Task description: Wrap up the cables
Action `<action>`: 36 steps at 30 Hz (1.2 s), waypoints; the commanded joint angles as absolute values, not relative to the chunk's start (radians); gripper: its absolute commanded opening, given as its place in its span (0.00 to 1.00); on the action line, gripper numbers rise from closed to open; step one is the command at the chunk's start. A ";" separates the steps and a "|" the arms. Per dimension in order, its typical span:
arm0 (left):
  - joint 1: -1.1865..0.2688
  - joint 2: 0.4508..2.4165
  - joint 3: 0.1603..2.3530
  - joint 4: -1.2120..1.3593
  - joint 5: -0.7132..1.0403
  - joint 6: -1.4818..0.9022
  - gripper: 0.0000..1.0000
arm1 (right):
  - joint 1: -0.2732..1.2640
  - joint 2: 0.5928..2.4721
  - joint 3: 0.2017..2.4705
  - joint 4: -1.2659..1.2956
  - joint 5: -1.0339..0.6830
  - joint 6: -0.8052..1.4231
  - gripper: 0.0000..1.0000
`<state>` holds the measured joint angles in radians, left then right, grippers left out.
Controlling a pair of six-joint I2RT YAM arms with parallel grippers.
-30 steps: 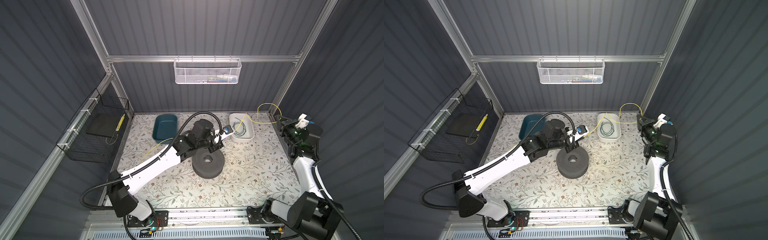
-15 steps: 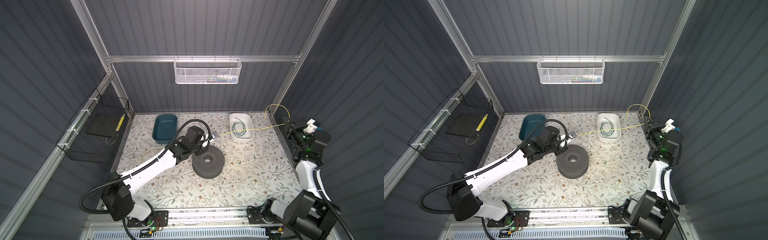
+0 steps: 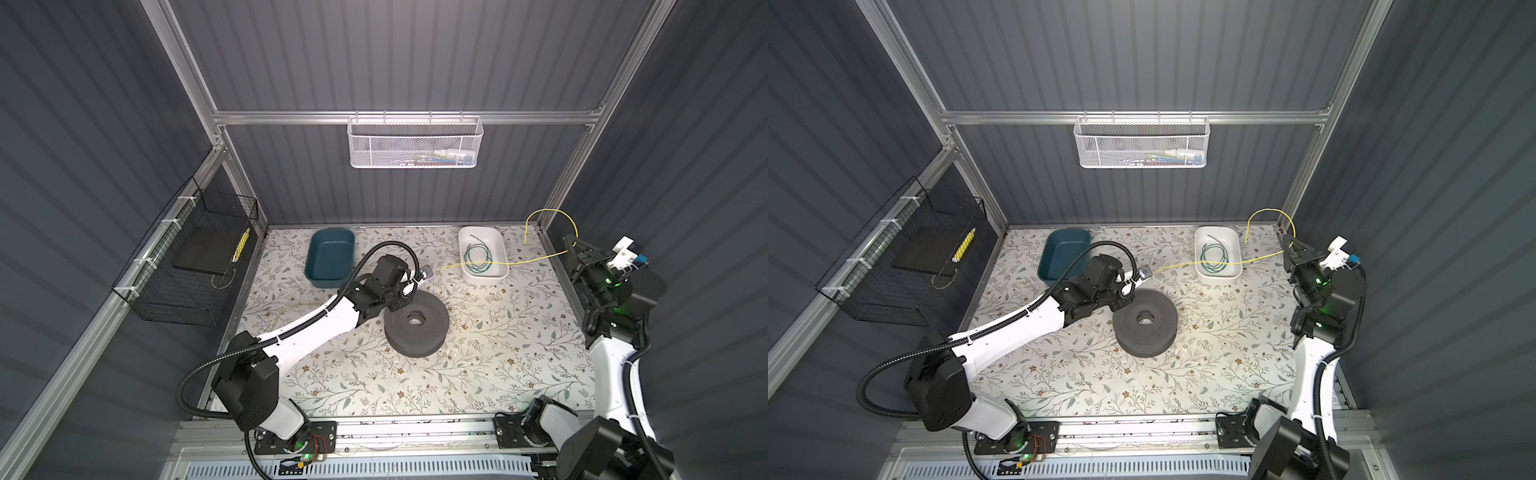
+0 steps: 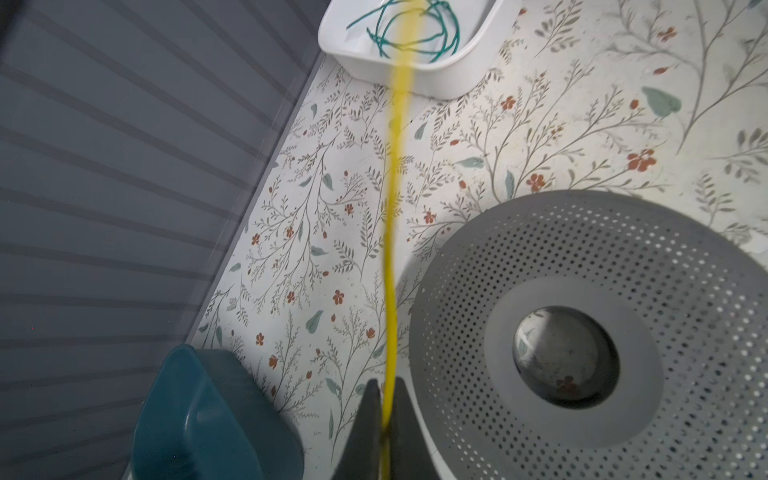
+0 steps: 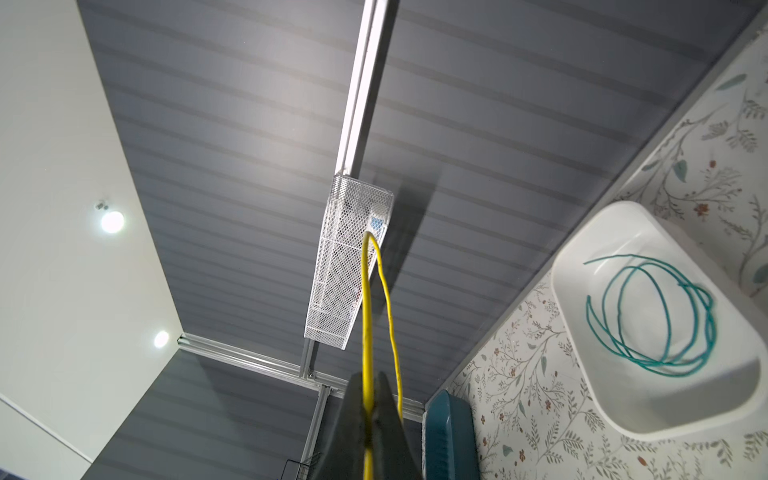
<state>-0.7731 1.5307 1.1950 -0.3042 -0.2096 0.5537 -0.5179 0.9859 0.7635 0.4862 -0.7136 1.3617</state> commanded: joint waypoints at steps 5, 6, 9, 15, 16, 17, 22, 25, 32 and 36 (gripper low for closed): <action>-0.741 1.496 1.302 -0.444 -0.197 0.509 0.62 | -0.452 1.033 0.795 0.418 -0.626 1.243 0.00; -0.741 1.477 1.317 -0.445 -0.193 0.505 0.66 | -0.445 1.037 0.792 0.417 -0.619 1.239 0.00; -0.741 1.410 1.382 -0.467 -0.161 0.491 0.76 | -0.420 1.037 0.804 0.382 -0.599 1.201 0.00; -0.742 1.388 1.569 -0.507 -0.100 0.440 0.80 | -0.391 1.024 0.826 0.331 -0.573 1.169 0.00; -0.745 1.414 1.607 -0.510 -0.060 0.422 0.77 | -0.380 1.021 0.831 0.323 -0.571 1.162 0.00; -0.761 1.440 1.637 -0.506 -0.038 0.415 0.75 | -0.366 1.018 0.838 0.309 -0.566 1.155 0.00; -0.931 1.639 1.784 -0.410 0.026 0.451 0.68 | -0.277 1.003 0.847 0.245 -0.533 1.123 0.00; -0.954 1.737 1.803 -0.261 0.126 0.425 0.61 | -0.232 0.991 0.824 0.249 -0.527 1.140 0.00; -1.005 1.900 1.835 -0.055 0.126 0.514 0.59 | -0.156 0.948 0.788 0.221 -0.500 1.126 0.00; -1.031 1.954 1.839 0.000 0.071 0.578 0.60 | -0.126 0.938 0.775 0.218 -0.488 1.120 0.00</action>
